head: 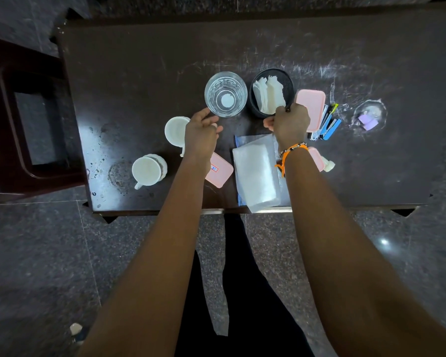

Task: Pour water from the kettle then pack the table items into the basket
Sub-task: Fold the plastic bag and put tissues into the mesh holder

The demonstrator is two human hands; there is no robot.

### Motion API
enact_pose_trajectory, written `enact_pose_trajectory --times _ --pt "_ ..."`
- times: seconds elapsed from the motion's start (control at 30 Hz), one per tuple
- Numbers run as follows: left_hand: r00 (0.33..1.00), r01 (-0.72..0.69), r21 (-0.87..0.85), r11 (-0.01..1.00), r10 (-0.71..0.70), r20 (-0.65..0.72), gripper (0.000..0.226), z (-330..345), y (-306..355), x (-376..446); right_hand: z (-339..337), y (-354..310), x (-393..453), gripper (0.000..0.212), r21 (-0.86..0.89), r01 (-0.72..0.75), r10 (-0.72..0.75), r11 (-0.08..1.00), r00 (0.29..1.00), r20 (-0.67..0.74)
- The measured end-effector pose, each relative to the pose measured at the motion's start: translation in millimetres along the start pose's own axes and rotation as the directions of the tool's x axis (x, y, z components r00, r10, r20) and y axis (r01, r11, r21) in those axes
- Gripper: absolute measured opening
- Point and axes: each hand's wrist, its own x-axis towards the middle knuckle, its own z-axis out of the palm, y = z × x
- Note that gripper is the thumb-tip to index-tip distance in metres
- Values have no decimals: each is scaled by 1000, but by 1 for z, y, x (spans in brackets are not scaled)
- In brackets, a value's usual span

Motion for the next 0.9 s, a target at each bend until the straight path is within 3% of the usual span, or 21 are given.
enact_pose_trajectory --times 0.27,0.47,0.9 --pt "999 -21 14 1000 20 35 51 -2 -4 0 1 2 2 33 88 -11 9 996 1000 21" --pt "999 -26 16 1000 25 46 54 -3 -7 -1 -2 4 -3 20 189 -33 18 981 996 82" --pt "996 -23 8 1000 22 88 44 -2 -21 -16 -7 20 -10 30 364 -61 12 929 991 135"
